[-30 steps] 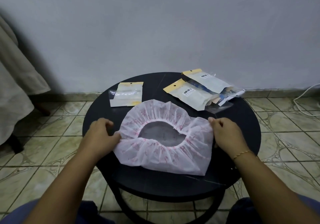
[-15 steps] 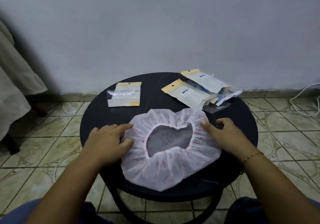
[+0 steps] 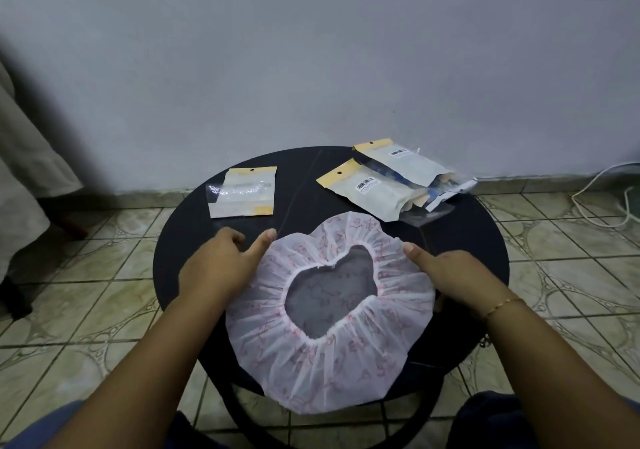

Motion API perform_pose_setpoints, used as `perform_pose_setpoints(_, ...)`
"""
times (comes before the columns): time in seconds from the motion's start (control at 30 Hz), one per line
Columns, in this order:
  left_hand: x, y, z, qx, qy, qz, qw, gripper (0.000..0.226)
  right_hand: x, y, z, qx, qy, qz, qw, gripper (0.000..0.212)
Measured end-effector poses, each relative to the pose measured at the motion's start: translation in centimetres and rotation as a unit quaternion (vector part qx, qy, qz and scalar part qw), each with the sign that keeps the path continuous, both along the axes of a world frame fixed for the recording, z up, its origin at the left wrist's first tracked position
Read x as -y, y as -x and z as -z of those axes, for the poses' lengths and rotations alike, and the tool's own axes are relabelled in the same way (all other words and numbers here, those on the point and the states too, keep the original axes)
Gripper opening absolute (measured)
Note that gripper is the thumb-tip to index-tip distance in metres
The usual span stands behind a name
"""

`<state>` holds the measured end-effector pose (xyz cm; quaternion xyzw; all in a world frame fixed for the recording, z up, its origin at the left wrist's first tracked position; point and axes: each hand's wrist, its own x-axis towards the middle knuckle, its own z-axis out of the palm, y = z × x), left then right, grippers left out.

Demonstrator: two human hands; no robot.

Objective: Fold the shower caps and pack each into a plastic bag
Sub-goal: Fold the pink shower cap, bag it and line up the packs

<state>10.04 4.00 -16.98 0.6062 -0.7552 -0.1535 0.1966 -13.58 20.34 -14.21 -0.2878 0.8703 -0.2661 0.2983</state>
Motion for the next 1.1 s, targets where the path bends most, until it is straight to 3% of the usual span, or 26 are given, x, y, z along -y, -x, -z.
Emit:
perform_pose_setpoints(0.1,0.7,0.6,0.5,0.027,-0.073,0.014,0.997,0.084,-0.1,-0.4,0.4,0.098,0.091,0.022,0.991,0.046)
perform_pose_setpoints(0.23,1.7,0.6,0.7,-0.017,-0.113,0.021,0.993,0.051,0.4,-0.3,1.3,0.159,0.201,0.086,0.963,0.02)
perform_pose_setpoints(0.33,2.2,-0.4,0.2,-0.128,-0.157,0.011,0.979,0.048,0.7,0.7,1.8,0.148,0.224,0.137,0.953,0.022)
perform_pose_setpoints(0.43,2.2,-1.3,-0.3,-0.2,-0.218,-0.008,0.955,0.031,0.8,1.6,2.2,0.156,0.236,0.169,0.944,0.023)
perform_pose_setpoints(0.53,2.3,-1.8,-0.2,-0.154,-0.211,-0.001,0.965,0.037,1.1,1.8,2.7,0.139,0.234,0.17,0.947,0.022)
perform_pose_setpoints(0.6,2.0,-1.9,-0.1,-0.116,-0.185,0.038,0.975,0.029,1.4,1.8,2.8,0.119,0.235,0.162,0.951,0.024)
perform_pose_setpoints(0.67,1.9,-2.1,0.3,-0.14,-0.181,0.06,0.972,0.02,1.5,1.8,2.9,0.124,0.238,0.147,0.952,0.023)
perform_pose_setpoints(0.83,1.6,-1.4,0.0,-0.203,-0.183,0.01,0.962,0.03,1.3,1.4,1.9,0.238,0.253,0.093,0.933,0.04)
perform_pose_setpoints(0.93,1.0,-0.9,0.1,-0.177,-0.143,0.014,0.974,0.05,0.4,1.8,0.8,0.222,0.207,0.047,0.952,0.049)
perform_pose_setpoints(1.1,1.1,-0.7,0.9,-0.162,-0.143,0.01,0.976,0.044,-0.8,2.2,0.7,0.197,0.139,0.04,0.97,0.059)
